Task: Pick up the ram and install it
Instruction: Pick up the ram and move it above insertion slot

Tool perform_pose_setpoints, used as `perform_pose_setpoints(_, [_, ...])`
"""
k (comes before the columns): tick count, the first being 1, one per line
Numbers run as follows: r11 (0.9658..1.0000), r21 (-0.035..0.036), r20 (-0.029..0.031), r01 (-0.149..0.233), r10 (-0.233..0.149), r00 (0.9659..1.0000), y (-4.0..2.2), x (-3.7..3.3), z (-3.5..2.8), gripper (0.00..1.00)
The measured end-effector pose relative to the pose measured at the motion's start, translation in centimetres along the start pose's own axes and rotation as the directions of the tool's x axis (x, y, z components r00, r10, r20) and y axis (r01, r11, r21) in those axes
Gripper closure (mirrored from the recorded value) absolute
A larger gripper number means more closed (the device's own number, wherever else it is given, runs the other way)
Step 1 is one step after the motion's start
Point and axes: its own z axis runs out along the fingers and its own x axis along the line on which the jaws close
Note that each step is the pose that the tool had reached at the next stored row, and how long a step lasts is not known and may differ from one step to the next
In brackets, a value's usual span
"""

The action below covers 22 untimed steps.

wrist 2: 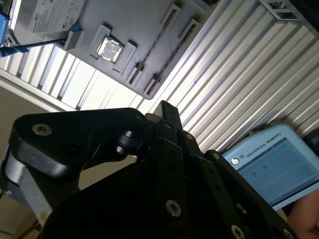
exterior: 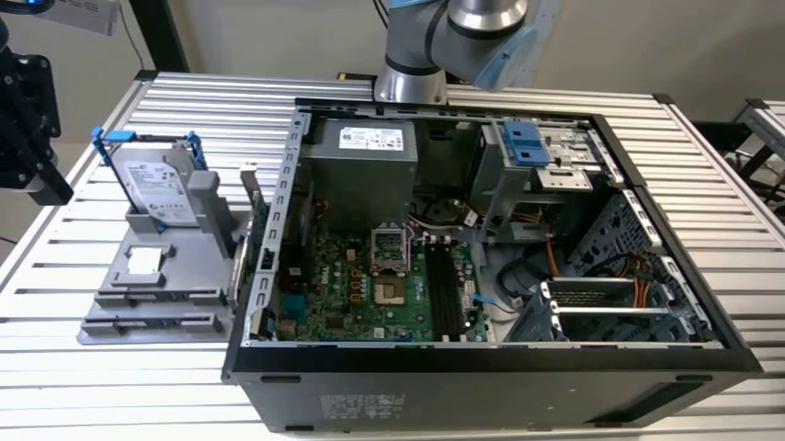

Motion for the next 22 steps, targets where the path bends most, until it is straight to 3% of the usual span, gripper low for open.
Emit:
perform_pose_setpoints(1, [1.0000, 0.0000, 0.0000, 0.000, 0.000, 1.0000, 0.00, 0.00, 0.00, 1.00])
perform_pose_setpoints(2, [1.0000, 0.0000, 0.0000, 0.000, 0.000, 1.0000, 0.00, 0.00, 0.00, 0.00])
perform_pose_setpoints(14, [1.0000, 0.0001, 0.0000, 0.000, 0.000, 1.0000, 0.00, -0.01, 0.02, 0.00])
perform_pose_setpoints(22, [1.0000, 0.0001, 0.0000, -0.003, 0.003, 1.0000, -0.03, -0.36, 0.90, 0.00])
